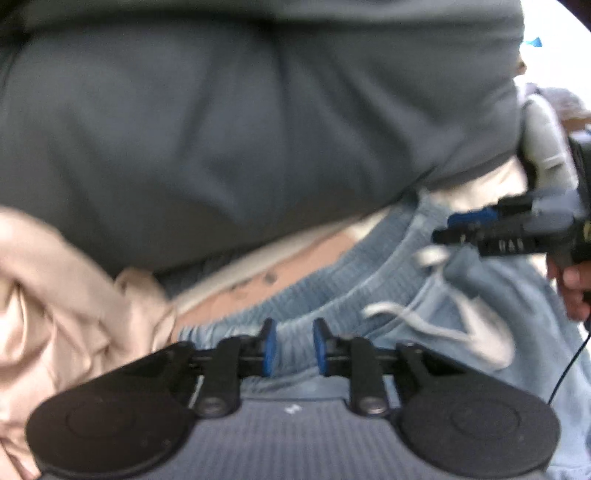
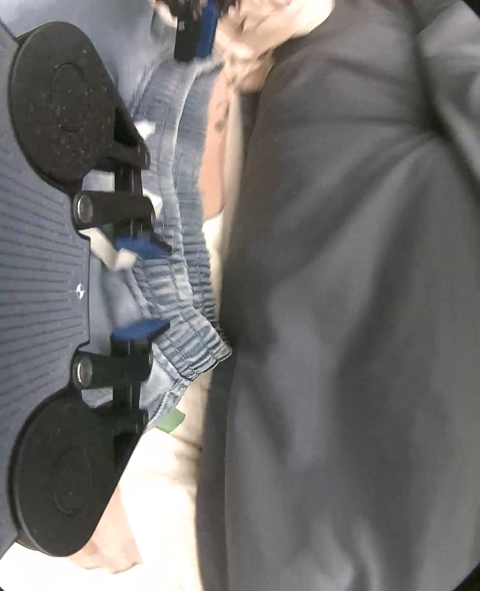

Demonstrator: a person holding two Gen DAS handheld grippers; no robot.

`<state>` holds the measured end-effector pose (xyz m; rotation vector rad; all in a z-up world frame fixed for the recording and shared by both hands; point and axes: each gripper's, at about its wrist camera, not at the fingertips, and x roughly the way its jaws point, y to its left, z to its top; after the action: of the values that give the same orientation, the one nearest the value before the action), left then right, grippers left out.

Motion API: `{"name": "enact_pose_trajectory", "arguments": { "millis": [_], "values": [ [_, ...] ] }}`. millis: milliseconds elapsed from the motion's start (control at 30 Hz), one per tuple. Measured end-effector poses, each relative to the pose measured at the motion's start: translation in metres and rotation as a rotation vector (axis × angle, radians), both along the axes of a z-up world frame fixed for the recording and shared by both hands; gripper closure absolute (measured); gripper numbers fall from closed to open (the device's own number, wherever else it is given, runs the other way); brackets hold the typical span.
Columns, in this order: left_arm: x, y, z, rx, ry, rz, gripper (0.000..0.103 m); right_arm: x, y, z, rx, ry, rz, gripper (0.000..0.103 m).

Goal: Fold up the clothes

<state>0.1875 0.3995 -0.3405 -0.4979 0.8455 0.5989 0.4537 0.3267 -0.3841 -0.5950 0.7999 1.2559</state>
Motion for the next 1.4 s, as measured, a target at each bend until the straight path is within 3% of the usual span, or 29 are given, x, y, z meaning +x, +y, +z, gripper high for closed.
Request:
{"name": "enact_pose_trajectory", "arguments": {
  "millis": [333, 533, 667, 700, 800, 867, 1000, 1167, 1367, 1400],
  "values": [
    [0.048, -0.022, 0.001, -0.053, -0.051, -0.106, 0.071, -0.009, -0.117, 0.064, -0.036, 0.006, -0.062, 0.051],
    [0.071, -0.059, 0.002, -0.058, -0.035, -0.213, 0.065, -0.011, -0.219, 0.078, -0.144, -0.047, -0.099, 0.050],
    [0.079, -0.085, 0.011, -0.019, -0.021, -0.280, 0.060, -0.009, -0.287, 0.086, -0.198, -0.046, -0.147, 0.050],
    [0.082, -0.092, 0.015, -0.006, -0.014, -0.307, 0.058, -0.009, -0.305, 0.089, -0.190, -0.043, -0.169, 0.050],
    [0.093, -0.114, 0.031, 0.039, 0.025, -0.422, 0.040, -0.009, -0.356, 0.096, -0.157, -0.038, -0.233, 0.050],
    [0.100, -0.126, 0.043, 0.055, 0.045, -0.461, 0.037, -0.010, -0.389, 0.100, -0.135, -0.035, -0.276, 0.048],
    [0.118, -0.146, 0.065, 0.072, 0.062, -0.492, 0.029, -0.007, -0.464, 0.101, -0.053, -0.018, -0.428, 0.043],
    [0.156, -0.175, 0.083, 0.067, 0.069, -0.558, 0.029, -0.013, -0.572, 0.092, 0.031, -0.014, -0.648, 0.041],
    [0.217, -0.221, 0.102, 0.113, 0.122, -0.690, 0.028, -0.027, -0.685, 0.063, 0.078, 0.020, -0.872, 0.041],
    [0.227, -0.229, 0.104, 0.125, 0.140, -0.711, 0.024, -0.030, -0.701, 0.057, 0.084, 0.033, -0.911, 0.041]
  ]
}}
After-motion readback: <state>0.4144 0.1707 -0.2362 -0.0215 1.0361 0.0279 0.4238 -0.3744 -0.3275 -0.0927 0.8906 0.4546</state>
